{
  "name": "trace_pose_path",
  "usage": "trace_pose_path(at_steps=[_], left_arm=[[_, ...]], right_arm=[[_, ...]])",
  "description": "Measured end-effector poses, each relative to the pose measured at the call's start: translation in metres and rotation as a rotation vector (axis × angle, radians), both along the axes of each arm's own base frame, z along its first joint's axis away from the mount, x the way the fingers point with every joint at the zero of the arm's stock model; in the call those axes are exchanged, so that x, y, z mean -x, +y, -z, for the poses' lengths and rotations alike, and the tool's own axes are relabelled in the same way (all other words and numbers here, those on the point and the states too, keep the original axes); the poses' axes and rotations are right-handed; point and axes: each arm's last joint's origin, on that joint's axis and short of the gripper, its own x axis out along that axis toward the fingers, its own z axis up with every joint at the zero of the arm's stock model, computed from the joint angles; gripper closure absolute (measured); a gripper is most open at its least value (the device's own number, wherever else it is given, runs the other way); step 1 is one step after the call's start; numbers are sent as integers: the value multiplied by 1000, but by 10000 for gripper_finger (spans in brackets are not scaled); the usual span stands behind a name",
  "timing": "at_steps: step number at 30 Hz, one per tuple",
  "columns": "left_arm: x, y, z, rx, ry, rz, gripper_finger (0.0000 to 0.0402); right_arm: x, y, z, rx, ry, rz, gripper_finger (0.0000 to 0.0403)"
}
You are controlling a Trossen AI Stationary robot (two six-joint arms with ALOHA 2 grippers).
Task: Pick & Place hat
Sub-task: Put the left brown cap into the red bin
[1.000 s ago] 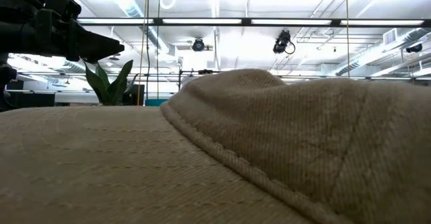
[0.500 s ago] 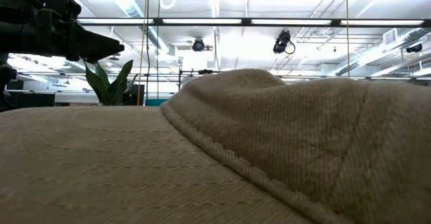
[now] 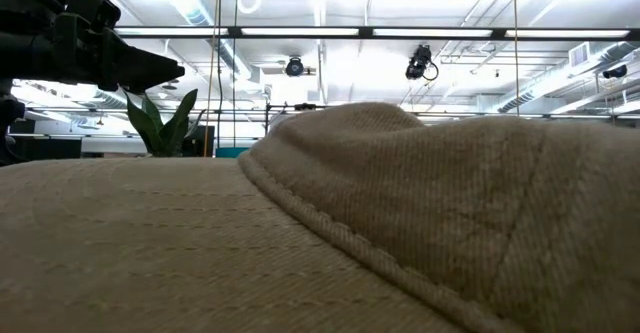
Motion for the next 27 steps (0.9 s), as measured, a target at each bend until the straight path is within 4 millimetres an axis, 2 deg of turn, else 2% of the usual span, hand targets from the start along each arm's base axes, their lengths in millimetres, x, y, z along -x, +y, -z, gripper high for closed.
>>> trace_pose_path(at_steps=[10, 16, 19, 22, 25, 27], left_arm=[[0, 0, 0, 0, 0, 0, 225], [0, 0, 0, 0, 0, 0, 225], [0, 0, 0, 0, 0, 0, 225], [0, 0, 0, 0, 0, 0, 225], [0, 0, 0, 0, 0, 0, 225], [0, 0, 0, 0, 0, 0, 225]], right_arm=[[-16, 20, 79, 65, 185, -94, 234], [-27, 27, 117, 66, 190, -150, 234], [-34, 29, 128, 57, 161, -151, 237], [-37, 28, 131, 41, 142, -142, 274], [-37, 27, 125, 37, 129, -139, 364], [-36, 26, 116, 35, 116, -132, 387]])
